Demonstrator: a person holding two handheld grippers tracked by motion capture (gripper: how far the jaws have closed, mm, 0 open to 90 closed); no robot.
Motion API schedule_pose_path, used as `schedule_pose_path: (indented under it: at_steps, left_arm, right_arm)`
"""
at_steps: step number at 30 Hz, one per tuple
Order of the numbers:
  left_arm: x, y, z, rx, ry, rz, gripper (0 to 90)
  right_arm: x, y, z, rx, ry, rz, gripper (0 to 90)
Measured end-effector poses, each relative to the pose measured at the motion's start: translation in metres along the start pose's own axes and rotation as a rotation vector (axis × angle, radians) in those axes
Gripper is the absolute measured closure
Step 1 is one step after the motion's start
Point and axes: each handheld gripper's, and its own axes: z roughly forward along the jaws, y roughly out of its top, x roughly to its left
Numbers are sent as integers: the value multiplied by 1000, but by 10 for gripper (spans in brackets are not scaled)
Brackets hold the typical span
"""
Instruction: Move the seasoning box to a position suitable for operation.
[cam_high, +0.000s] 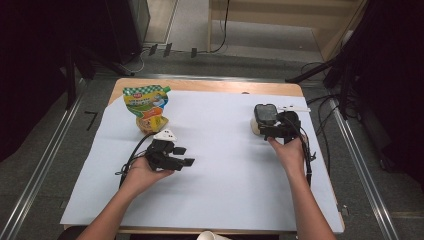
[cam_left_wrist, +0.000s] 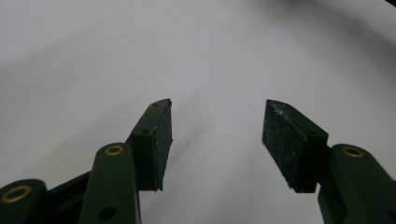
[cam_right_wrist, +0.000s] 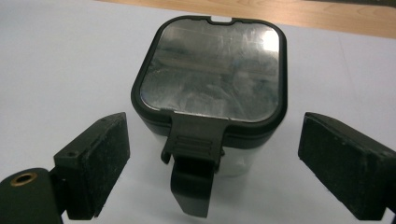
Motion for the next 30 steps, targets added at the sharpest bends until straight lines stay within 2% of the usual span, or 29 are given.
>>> schedule_pose_path:
  at_steps: [6,12,17,25,30]
  left_arm:
    - [1,-7,-5,-10,13,-24,438]
    - [4,-12,-6,-7,13,-45,439]
    - [5,-17,-9,-8,20,-55,439]
    - [5,-20,-11,-12,32,-62,439]
    - [5,-20,-9,-11,31,-62,438]
  right_arm:
    - [6,10,16,-7,-22,-24,91]
    - [5,12,29,-20,-25,-6,107]
    - [6,13,44,11,-51,-15,105]
    - [7,13,56,10,-68,-10,97]
    - [8,13,57,6,-72,-9,103]
